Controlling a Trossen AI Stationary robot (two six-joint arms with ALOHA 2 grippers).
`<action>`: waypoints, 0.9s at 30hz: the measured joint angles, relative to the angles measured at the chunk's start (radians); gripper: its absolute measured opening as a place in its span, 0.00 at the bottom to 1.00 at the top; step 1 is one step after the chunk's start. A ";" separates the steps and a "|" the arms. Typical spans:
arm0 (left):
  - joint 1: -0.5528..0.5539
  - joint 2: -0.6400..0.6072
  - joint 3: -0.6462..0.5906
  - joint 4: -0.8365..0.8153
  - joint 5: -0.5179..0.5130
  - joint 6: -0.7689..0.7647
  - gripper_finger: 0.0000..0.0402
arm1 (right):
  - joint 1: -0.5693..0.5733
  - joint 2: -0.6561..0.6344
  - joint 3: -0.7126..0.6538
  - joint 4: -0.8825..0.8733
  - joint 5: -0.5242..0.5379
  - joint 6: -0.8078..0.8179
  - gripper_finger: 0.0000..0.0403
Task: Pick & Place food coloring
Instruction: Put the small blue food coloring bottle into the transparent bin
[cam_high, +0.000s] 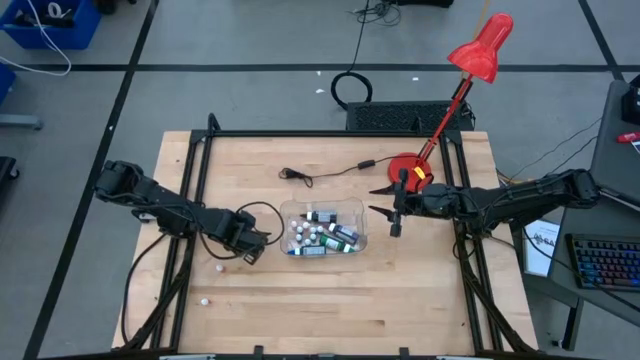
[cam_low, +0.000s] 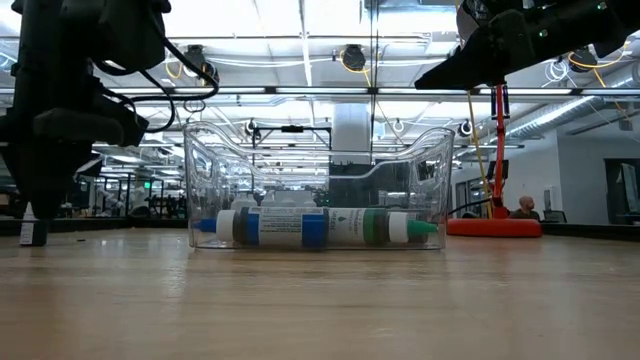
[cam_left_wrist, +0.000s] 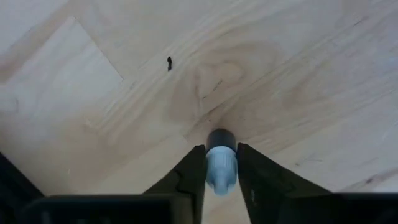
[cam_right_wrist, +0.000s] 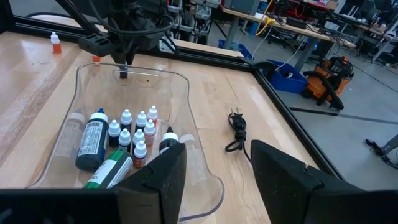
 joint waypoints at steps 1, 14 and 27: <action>0.000 -0.001 0.001 0.000 -0.005 0.003 0.19 | 0.000 0.000 0.000 0.000 0.000 0.000 0.42; 0.051 -0.011 0.247 -0.085 -0.118 0.260 0.13 | 0.000 0.000 0.000 0.015 0.000 0.000 0.42; 0.123 0.111 0.830 -0.083 -0.249 0.771 0.13 | 0.000 0.000 0.000 0.015 0.000 0.004 0.42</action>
